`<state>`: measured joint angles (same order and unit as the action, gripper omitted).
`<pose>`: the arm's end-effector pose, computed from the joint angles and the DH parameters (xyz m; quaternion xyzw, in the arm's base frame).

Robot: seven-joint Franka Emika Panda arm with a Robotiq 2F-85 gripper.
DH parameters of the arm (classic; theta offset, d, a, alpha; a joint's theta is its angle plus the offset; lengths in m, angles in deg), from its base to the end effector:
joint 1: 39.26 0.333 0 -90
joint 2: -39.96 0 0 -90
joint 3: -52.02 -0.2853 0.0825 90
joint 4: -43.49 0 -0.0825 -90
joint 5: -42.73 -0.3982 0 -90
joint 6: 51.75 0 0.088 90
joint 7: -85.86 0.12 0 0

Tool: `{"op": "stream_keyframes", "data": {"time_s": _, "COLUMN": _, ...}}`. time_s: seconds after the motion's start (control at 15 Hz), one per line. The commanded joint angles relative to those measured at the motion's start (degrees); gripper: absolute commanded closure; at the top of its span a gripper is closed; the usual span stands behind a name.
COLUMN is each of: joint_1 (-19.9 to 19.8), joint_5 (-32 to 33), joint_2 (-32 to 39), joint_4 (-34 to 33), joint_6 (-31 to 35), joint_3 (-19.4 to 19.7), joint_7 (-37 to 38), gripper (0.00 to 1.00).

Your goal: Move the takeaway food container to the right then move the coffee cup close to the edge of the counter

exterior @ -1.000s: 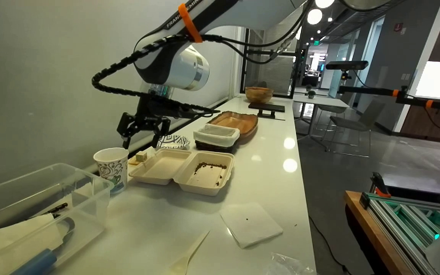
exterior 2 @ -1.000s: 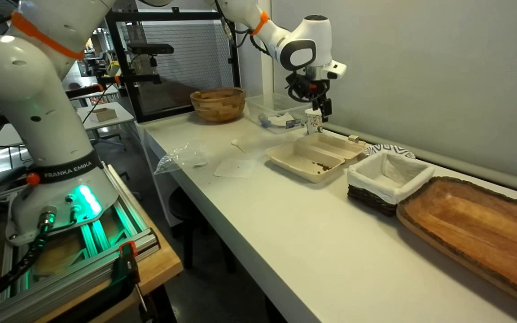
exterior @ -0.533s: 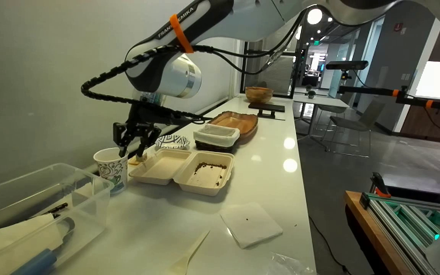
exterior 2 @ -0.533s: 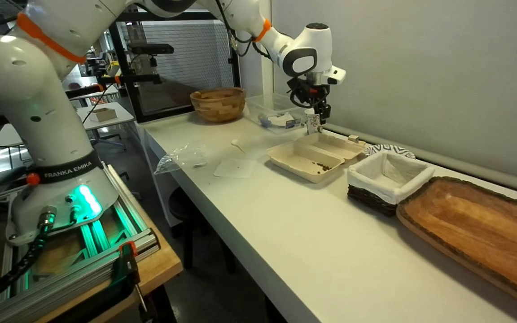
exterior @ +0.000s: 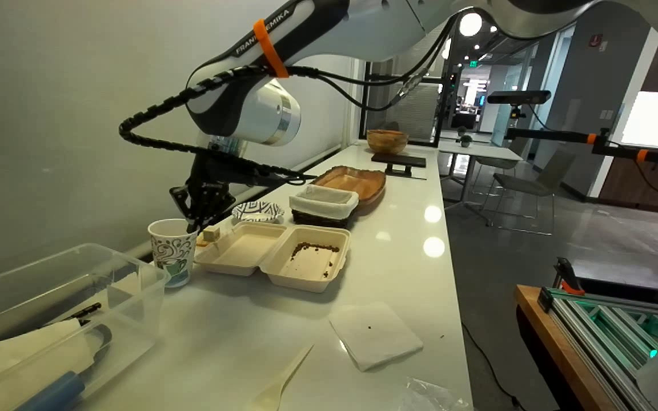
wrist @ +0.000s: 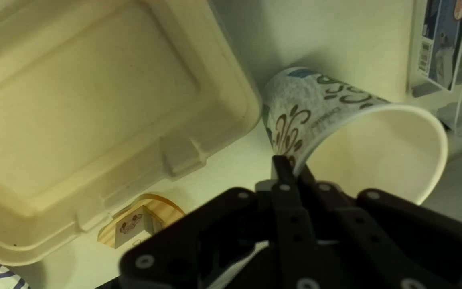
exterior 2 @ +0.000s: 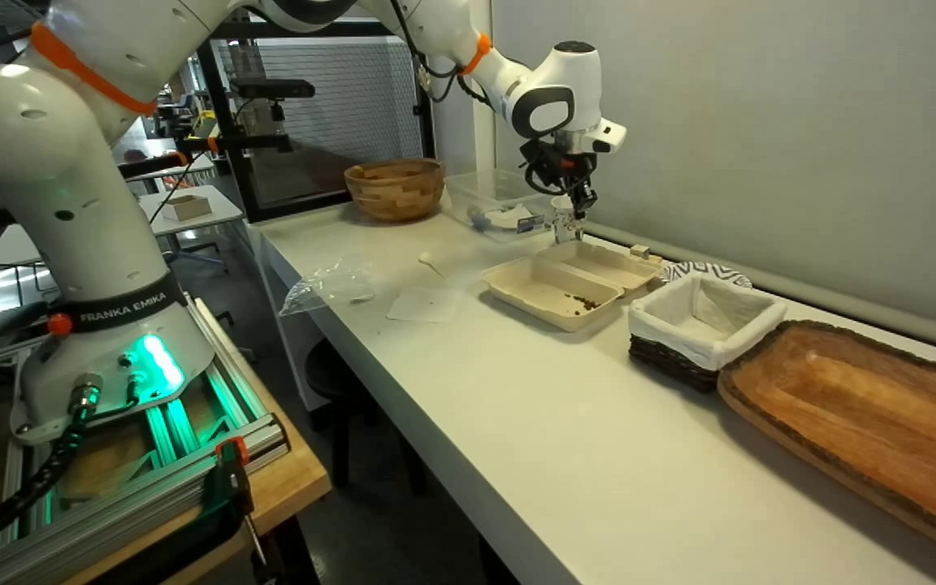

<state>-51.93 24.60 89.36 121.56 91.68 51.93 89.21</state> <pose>0.7361 -0.1642 0.1881 -0.9528 0.2470 -0.1456 0.0997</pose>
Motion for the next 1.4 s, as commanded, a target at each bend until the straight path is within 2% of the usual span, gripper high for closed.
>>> {"op": "stream_keyframes", "data": {"time_s": 0.0, "joint_1": -1.33, "joint_5": -2.25, "joint_2": -3.2, "joint_4": 3.85, "joint_6": 1.05, "joint_3": -2.76, "joint_7": -1.13, "gripper": 0.99}}
{"op": "stream_keyframes", "data": {"time_s": 0.27, "joint_1": -2.87, "joint_5": -4.63, "joint_2": -12.02, "joint_4": 13.32, "joint_6": -2.56, "joint_3": -5.73, "joint_7": -4.09, "gripper": 0.99}}
{"op": "stream_keyframes", "data": {"time_s": 0.47, "joint_1": -4.34, "joint_5": -6.06, "joint_2": -19.68, "joint_4": 21.11, "joint_6": -9.62, "joint_3": -7.92, "joint_7": -11.51, "gripper": 0.99}}
{"op": "stream_keyframes", "data": {"time_s": 0.73, "joint_1": -2.31, "joint_5": -3.35, "joint_2": -30.66, "joint_4": 31.85, "joint_6": -20.46, "joint_3": -5.33, "joint_7": -17.2, "gripper": 0.99}}
{"op": "stream_keyframes", "data": {"time_s": 1.0, "joint_1": 0.3, "joint_5": 4.09, "joint_2": -40.87, "joint_4": 41.45, "joint_6": -30.08, "joint_3": -1.37, "joint_7": -20.62, "gripper": 0.99}}
{"op": "stream_keyframes", "data": {"time_s": 1.13, "joint_1": 1.79, "joint_5": 10.56, "joint_2": -43.72, "joint_4": 45.28, "joint_6": -28.2, "joint_3": 0.48, "joint_7": -21.73, "gripper": 0.99}}
{"op": "stream_keyframes", "data": {"time_s": 1.33, "joint_1": 3.24, "joint_5": 17.06, "joint_2": -46.62, "joint_4": 50.8, "joint_6": -19.76, "joint_3": 2.07, "joint_7": -22.03, "gripper": 0.99}}
